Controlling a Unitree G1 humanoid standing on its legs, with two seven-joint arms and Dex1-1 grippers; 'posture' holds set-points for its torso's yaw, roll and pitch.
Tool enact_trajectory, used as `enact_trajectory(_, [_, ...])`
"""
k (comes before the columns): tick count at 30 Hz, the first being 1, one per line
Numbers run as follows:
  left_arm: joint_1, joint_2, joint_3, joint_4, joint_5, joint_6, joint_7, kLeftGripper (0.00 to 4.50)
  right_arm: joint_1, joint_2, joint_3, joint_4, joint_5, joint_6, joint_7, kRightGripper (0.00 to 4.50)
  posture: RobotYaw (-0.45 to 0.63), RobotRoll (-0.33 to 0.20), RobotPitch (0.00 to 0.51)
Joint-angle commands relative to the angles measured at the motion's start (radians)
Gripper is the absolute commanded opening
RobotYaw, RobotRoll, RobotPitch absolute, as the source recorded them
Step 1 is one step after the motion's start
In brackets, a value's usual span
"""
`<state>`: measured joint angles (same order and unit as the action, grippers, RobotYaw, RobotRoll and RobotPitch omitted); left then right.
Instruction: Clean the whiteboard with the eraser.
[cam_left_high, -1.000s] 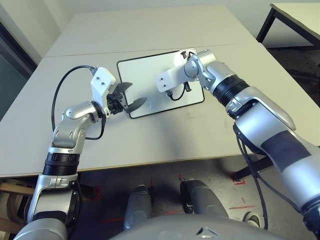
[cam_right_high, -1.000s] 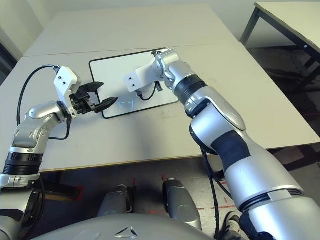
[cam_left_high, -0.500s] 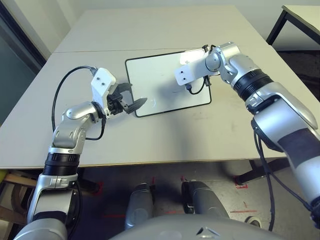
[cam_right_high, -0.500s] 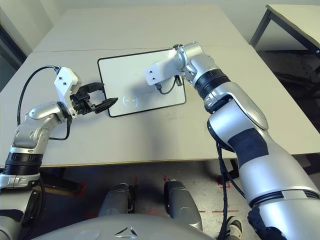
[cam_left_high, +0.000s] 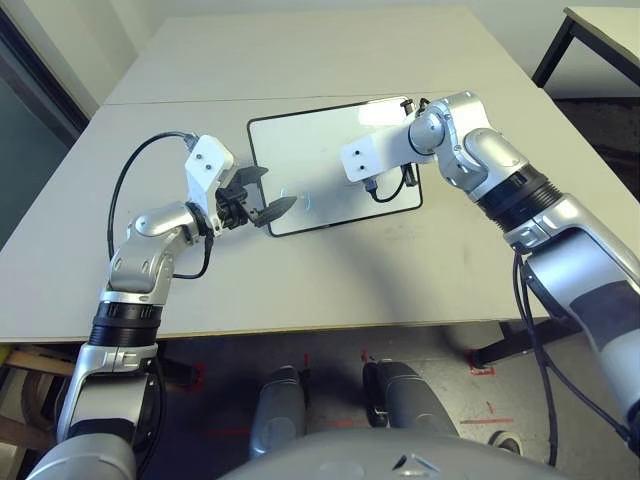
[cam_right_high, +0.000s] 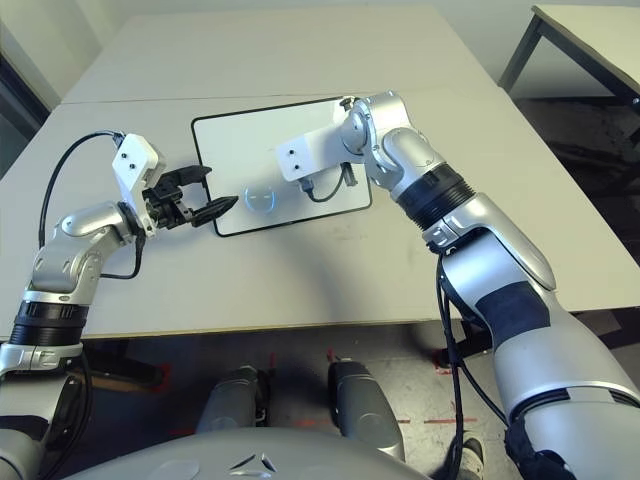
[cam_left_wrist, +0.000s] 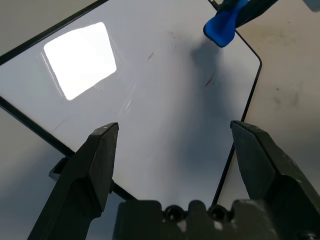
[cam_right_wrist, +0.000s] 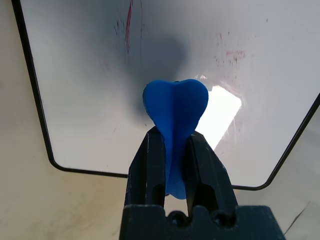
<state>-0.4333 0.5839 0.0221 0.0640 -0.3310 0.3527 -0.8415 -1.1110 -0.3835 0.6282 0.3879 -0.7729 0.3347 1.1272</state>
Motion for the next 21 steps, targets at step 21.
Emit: enact_trajectory(21, [0.007, 0.021, -0.007, 0.011, 0.024, -0.008, -0.022, 4.50, 0.082, 0.063, 0.039, 0.017, -0.065, 0.074, -0.119, 0.34, -0.09, 0.000, 0.065])
